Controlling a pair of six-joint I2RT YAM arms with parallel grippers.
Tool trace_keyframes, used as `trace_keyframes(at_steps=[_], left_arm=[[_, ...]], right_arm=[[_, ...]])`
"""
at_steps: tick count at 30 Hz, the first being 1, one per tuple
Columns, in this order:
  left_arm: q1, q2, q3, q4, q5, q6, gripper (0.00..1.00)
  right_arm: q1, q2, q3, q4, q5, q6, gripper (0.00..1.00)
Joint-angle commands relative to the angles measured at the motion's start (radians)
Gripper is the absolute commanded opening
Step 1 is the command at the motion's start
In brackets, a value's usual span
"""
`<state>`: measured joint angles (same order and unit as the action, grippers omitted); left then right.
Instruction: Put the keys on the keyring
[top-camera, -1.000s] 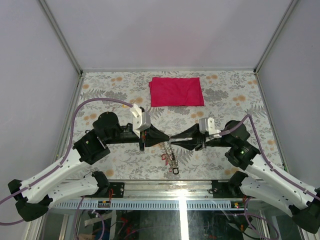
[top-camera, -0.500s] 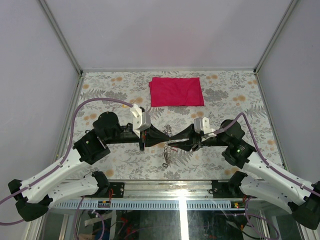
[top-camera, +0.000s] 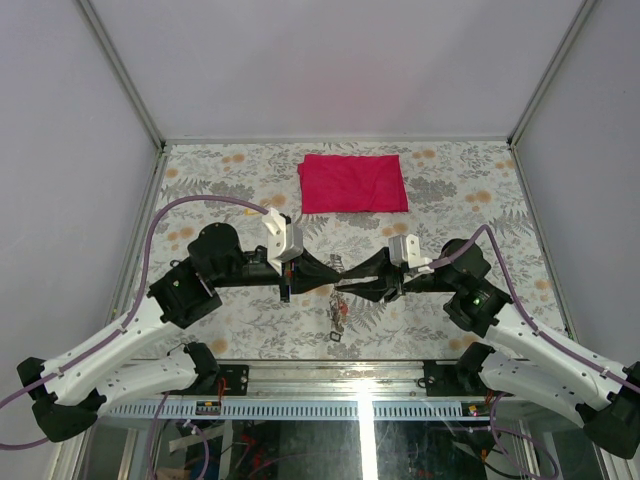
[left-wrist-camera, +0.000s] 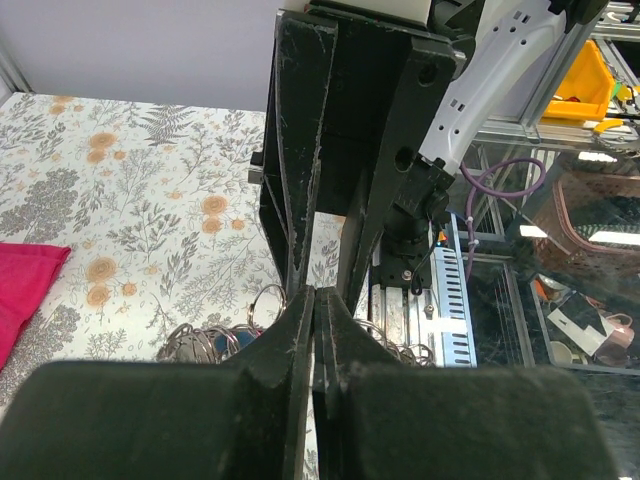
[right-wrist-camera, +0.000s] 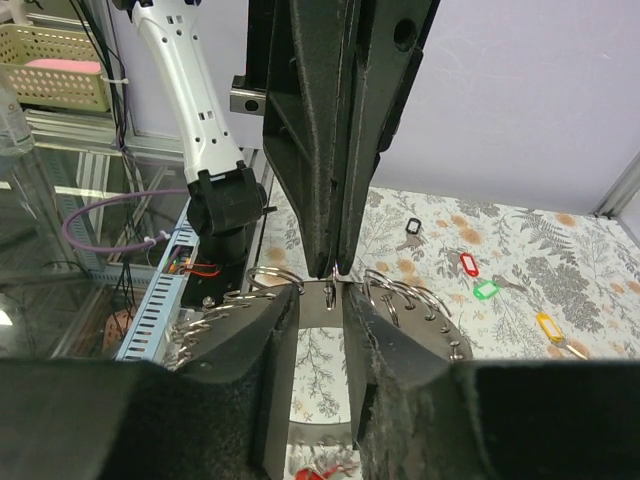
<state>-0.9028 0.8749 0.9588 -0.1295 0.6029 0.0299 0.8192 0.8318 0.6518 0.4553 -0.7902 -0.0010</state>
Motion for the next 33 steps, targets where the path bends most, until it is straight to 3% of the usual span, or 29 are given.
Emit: trace_keyframes(at_steps=[1,8,16,23,29,33], left_arm=[[-0.006,-0.005,0.034,0.077,0.014,-0.005,0.00],[-0.005,-0.006,0.034,0.077,0.014,-0.004,0.00],[-0.006,-0.013,0.028,0.077,0.015,-0.001,0.00],[-0.006,-0.026,0.026,0.077,0.019,-0.001,0.01],[-0.005,-0.062,0.003,0.116,-0.001,-0.033,0.27],[-0.006,-0.097,-0.013,0.146,-0.003,-0.053,0.34]], right_arm=[[0.012,-0.001,0.054,0.061,-0.019,0.004,0.29],[0.012,-0.014,0.054,0.059,-0.024,0.014,0.22],[0.012,-0.009,0.067,0.039,-0.033,0.025,0.01],[0.012,-0.036,0.099,-0.066,-0.003,-0.034,0.00],[0.012,-0.056,0.124,-0.099,0.045,-0.038,0.00],[0.012,-0.061,0.123,-0.088,0.078,-0.014,0.00]])
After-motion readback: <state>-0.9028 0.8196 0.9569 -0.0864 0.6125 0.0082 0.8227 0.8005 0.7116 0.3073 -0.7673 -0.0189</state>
